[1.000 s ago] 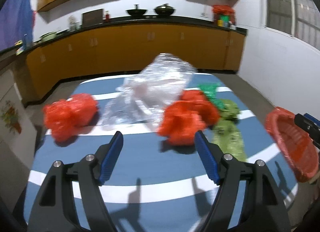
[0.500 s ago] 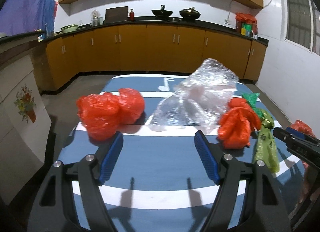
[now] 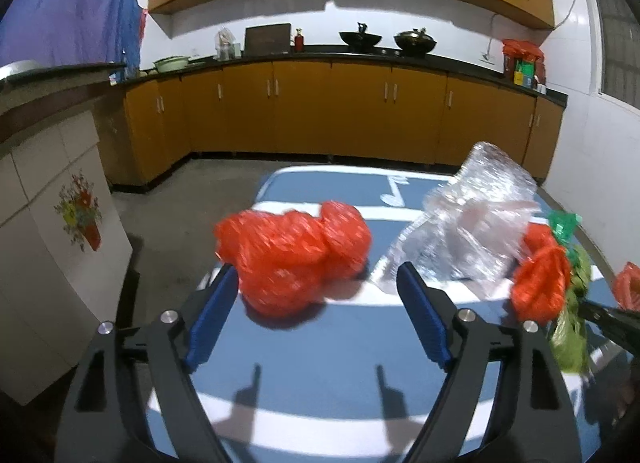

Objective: Collect trash
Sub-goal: 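Grasp the large red bag with the left tool while the right tool grasps the green bag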

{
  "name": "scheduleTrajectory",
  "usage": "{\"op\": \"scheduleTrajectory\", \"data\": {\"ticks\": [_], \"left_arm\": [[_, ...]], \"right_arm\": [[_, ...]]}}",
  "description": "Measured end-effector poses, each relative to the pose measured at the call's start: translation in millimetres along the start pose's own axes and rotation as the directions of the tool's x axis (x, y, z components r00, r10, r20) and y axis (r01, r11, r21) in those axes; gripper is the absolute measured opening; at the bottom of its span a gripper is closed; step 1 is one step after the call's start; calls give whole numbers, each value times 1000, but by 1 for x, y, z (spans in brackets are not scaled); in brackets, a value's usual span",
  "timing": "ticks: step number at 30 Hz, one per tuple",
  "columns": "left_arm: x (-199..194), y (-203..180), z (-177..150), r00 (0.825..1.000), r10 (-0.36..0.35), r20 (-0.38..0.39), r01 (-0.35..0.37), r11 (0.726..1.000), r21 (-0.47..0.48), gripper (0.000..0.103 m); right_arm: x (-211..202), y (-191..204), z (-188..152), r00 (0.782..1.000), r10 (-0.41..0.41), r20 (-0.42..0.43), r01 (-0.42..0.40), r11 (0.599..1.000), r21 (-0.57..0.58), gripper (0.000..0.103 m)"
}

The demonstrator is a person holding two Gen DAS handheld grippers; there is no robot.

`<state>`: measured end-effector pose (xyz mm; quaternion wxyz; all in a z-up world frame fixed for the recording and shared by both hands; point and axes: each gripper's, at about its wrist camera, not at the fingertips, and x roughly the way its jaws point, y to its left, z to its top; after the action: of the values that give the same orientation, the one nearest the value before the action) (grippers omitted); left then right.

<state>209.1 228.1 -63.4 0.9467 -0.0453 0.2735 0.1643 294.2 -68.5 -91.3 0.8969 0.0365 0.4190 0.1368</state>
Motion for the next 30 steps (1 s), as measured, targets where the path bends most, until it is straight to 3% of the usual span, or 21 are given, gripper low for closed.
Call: {"op": "scheduleTrajectory", "data": {"ticks": [6, 12, 15, 17, 18, 20, 23, 30], "left_arm": [[31, 21, 16, 999, 46, -26, -47, 998, -34, 81], [62, 27, 22, 995, -1, -97, -2, 1000, -23, 80], [78, 24, 17, 985, -37, -167, 35, 999, -13, 67], [86, 23, 15, 977, -63, -206, 60, 998, -21, 52], [88, 23, 14, 974, -72, -215, 68, 997, -24, 47], [90, 23, 12, 969, -91, -229, 87, 996, -29, 27], [86, 19, 11, 968, -119, -221, 117, 993, -18, 12], [61, 10, 9, 972, -148, -184, 149, 989, -7, 10]], "right_arm": [[-11, -3, -6, 1000, -22, 18, 23, 1000, -15, 2], [-12, -9, -11, 1000, -26, 5, 26, 1000, -9, 2], [-14, -10, -12, 1000, -27, 4, 27, 1000, -10, 2], [-16, -10, -13, 1000, -27, 6, 27, 1000, -12, 2], [-17, -10, -13, 1000, -26, 8, 26, 1000, -13, 2], [-20, -11, -14, 1000, -26, 12, 26, 1000, -13, 2], [-25, -13, -14, 999, -31, 23, 31, 999, -14, 2], [-46, -14, -15, 996, -50, 68, 52, 998, -32, 2]]}}
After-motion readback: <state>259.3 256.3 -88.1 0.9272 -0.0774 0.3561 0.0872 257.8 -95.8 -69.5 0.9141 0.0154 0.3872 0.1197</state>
